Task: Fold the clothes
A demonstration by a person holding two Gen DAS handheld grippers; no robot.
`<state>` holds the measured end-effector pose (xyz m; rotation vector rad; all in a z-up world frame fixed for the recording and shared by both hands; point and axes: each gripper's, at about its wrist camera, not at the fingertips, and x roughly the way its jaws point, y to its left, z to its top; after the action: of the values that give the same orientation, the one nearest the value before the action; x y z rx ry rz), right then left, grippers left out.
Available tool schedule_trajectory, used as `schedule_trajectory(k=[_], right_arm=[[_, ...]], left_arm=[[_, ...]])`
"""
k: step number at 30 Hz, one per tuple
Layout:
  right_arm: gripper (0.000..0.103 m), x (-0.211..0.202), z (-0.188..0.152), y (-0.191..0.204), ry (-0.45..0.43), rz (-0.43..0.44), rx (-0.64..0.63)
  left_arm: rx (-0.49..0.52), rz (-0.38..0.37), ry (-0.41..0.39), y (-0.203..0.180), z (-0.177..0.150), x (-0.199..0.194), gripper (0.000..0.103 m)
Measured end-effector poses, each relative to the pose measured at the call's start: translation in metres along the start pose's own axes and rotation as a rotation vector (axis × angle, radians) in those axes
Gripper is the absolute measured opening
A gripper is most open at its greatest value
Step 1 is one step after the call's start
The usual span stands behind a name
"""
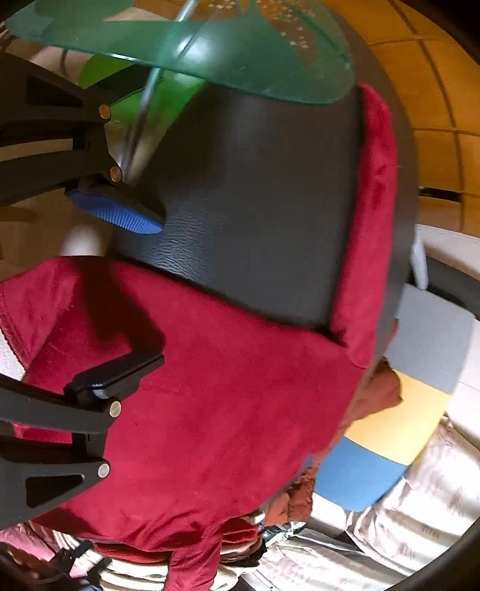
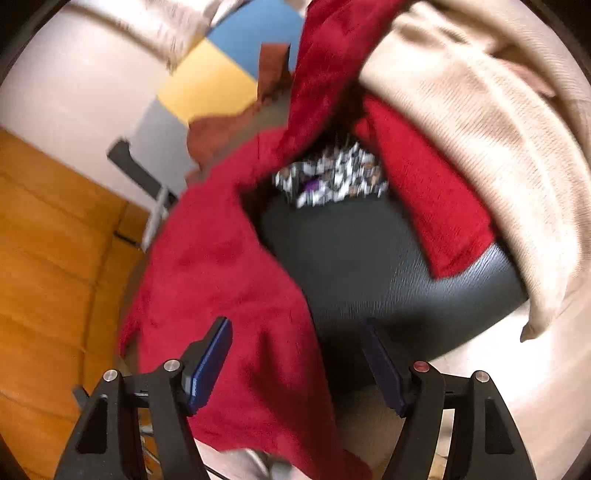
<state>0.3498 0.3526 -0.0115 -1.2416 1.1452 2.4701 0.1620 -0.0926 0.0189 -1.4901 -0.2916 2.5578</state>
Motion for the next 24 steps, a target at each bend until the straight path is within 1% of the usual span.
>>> schedule_trajectory(k=[2,4,5,6,7,8,9,10,11,12,13,15,16,17,18,19,21,24], right_arm=[[0.073,0.015,-0.007,0.005,0.083,-0.048,-0.041],[0.073,0.024,-0.014,0.008,0.123,-0.055,-0.061],[0.072,0.028,-0.016,0.011,0.138,-0.074,-0.085],[0.068,0.031,-0.019,0.013,0.151,-0.099,-0.115],[0.061,0.034,-0.021,0.016,0.163,-0.124,-0.144],[0.056,0.036,-0.022,0.017,0.17,-0.154,-0.171],[0.045,0.035,-0.021,0.016,0.168,-0.168,-0.176],[0.027,0.032,-0.019,0.014,0.163,-0.174,-0.171],[0.015,0.027,-0.015,0.009,0.144,-0.14,-0.141],[0.007,0.02,-0.009,0.003,0.119,-0.087,-0.098],[0.007,0.013,-0.004,-0.001,0.095,-0.063,-0.071],[0.007,0.003,0.001,-0.007,0.067,-0.057,-0.051],[0.007,0.002,0.0,-0.007,0.067,-0.067,-0.06],[0.007,0.002,-0.001,-0.008,0.067,-0.078,-0.068],[0.007,0.006,-0.003,-0.009,0.087,-0.087,-0.07],[0.007,0.013,-0.003,-0.007,0.116,-0.103,-0.074],[0.007,0.013,-0.003,-0.005,0.103,-0.127,-0.08],[0.007,0.006,-0.002,-0.005,0.055,-0.166,-0.1]], left_arm=[[0.041,0.017,-0.001,-0.005,0.0,0.003,0.07],[0.085,0.041,-0.007,-0.011,-0.002,0.006,0.072],[0.1,0.049,-0.011,-0.013,-0.003,0.006,0.073],[0.11,0.056,-0.017,-0.014,-0.004,0.006,0.073],[0.113,0.059,-0.021,-0.015,-0.004,0.007,0.073],[0.112,0.056,-0.024,-0.015,-0.004,0.008,0.074],[0.107,0.051,-0.027,-0.015,-0.004,0.008,0.075],[0.106,0.048,-0.029,-0.017,-0.003,0.01,0.075],[0.109,0.047,-0.028,-0.019,-0.003,0.01,0.075],[0.115,0.047,-0.026,-0.021,-0.003,0.01,0.075],[0.119,0.043,-0.021,-0.023,-0.003,0.011,0.077],[0.124,0.033,-0.006,-0.022,-0.008,0.006,0.075],[0.128,0.029,0.001,-0.024,-0.008,0.007,0.072],[0.137,0.027,0.004,-0.025,-0.008,0.005,0.068],[0.149,0.024,0.004,-0.027,-0.009,0.003,0.058],[0.163,0.014,0.006,-0.029,-0.009,0.001,0.051],[0.192,-0.014,0.012,-0.033,-0.008,-0.002,0.012],[0.201,-0.053,0.037,-0.038,-0.009,-0.007,0.011]])
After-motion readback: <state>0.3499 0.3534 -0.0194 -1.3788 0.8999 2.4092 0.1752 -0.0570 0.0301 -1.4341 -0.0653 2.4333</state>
